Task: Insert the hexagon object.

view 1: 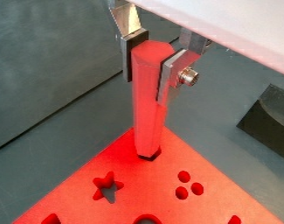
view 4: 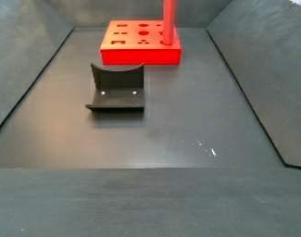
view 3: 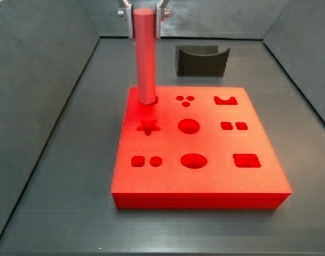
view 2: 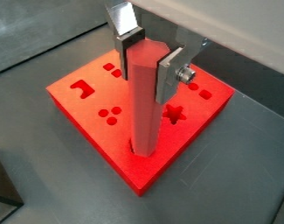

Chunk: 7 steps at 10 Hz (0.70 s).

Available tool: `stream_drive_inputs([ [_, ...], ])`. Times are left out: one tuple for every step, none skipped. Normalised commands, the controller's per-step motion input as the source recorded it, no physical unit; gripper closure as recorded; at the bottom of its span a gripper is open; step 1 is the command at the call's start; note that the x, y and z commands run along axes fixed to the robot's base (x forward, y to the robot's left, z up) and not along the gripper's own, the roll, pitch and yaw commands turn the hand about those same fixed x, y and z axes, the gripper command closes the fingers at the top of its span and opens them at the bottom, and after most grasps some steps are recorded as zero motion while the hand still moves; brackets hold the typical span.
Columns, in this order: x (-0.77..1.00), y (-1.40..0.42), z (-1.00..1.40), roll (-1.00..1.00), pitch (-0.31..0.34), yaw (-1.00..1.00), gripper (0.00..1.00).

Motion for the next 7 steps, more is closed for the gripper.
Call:
stream_drive_inputs([
  [0.16, -0.01, -0.20, 0.11, 0.000, 0.00, 1.00],
  [0.21, -0.06, -0.17, 0.15, 0.000, 0.00, 1.00],
  [0.18, -0.05, -0.21, 0.16, 0.000, 0.00, 1.00],
  [0.27, -0.06, -0.18, 0.17, 0.000, 0.00, 1.00],
  [0.22, -0.05, -0.18, 0.18, 0.000, 0.00, 1.00],
  [0.05, -0.03, -0.17, 0.13, 0.000, 0.00, 1.00],
  [0.00, 0.00, -0.03, 0.00, 0.000, 0.00, 1.00],
])
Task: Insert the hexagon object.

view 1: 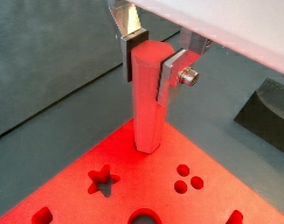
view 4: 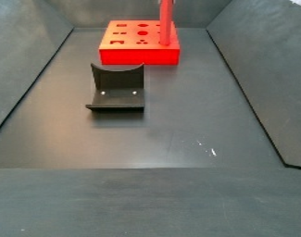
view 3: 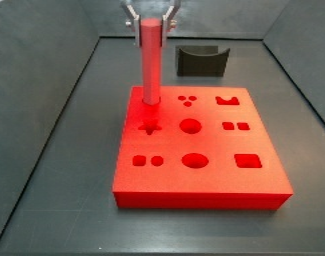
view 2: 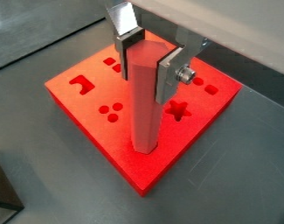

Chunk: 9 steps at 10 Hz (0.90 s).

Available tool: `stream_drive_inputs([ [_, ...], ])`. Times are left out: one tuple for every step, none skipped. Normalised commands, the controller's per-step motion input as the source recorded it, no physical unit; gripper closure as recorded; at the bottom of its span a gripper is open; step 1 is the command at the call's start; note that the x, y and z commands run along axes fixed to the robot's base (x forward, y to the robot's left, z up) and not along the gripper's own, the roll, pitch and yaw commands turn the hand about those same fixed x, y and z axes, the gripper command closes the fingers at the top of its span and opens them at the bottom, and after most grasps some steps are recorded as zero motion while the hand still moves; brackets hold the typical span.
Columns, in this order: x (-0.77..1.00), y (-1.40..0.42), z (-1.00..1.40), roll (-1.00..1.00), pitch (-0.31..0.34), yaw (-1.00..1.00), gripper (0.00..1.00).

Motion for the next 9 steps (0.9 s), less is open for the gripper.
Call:
stream_drive_inputs([
  [0.00, 0.02, -0.63, 0.00, -0.074, -0.03, 1.00],
  [0.00, 0.01, -0.87, -0.05, -0.166, -0.04, 1.00],
  [0.00, 0.00, -0.86, -0.05, -0.174, -0.02, 1.00],
  [0.00, 0.00, -0.84, -0.05, -0.166, 0.00, 1.00],
  [0.04, 0.00, -0.84, -0.03, -0.156, 0.00, 1.00],
  [0.00, 0.00, -0.67, 0.00, -0.090, 0.00, 1.00],
  [0.00, -0.03, -0.36, 0.10, 0.000, 0.00, 1.00],
  [0.00, 0.00, -0.03, 0.08, 0.016, 0.00, 1.00],
  [0.00, 0.00, 0.00, 0.00, 0.000, 0.00, 1.00],
])
